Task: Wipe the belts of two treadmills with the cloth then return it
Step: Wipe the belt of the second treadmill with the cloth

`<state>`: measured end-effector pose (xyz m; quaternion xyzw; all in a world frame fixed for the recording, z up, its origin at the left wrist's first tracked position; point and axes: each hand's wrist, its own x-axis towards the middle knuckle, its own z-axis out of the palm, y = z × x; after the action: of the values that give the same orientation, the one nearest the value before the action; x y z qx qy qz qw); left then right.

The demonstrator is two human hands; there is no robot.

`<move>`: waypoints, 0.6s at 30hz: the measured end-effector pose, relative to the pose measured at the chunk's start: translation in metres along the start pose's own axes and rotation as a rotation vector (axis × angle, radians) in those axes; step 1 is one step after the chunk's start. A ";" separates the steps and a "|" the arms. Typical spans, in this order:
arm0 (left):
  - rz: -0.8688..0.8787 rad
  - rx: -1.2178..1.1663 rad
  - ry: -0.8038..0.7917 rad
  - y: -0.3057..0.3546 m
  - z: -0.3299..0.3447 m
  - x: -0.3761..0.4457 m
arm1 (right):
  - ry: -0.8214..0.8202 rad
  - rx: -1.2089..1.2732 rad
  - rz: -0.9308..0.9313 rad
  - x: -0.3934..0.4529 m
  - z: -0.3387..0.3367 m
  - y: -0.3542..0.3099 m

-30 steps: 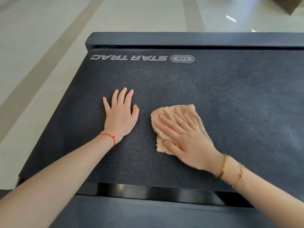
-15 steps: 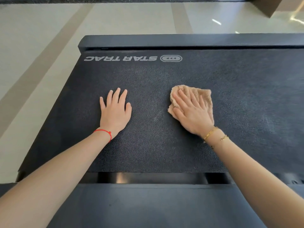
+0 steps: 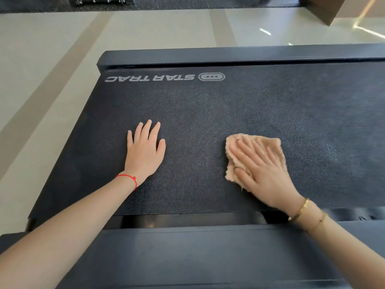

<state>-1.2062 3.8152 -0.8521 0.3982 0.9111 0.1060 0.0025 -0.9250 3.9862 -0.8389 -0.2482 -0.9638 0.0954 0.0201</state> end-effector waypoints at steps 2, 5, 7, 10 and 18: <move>0.008 0.000 -0.005 0.000 0.000 -0.005 | 0.023 0.023 0.097 0.020 -0.003 0.016; 0.012 -0.007 -0.008 0.001 0.000 -0.011 | 0.053 0.061 0.231 0.063 -0.003 0.023; 0.015 -0.004 -0.005 0.001 0.000 -0.013 | 0.030 0.057 0.279 0.092 -0.002 0.015; 0.008 -0.002 -0.008 0.001 0.000 -0.013 | -0.009 0.057 0.208 0.115 0.002 -0.014; 0.022 0.003 0.010 -0.002 0.003 -0.013 | -0.101 0.011 -0.335 0.062 0.014 -0.055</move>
<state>-1.1984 3.8050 -0.8563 0.4076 0.9069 0.1069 -0.0038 -1.0066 3.9669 -0.8430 -0.0789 -0.9909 0.1082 -0.0112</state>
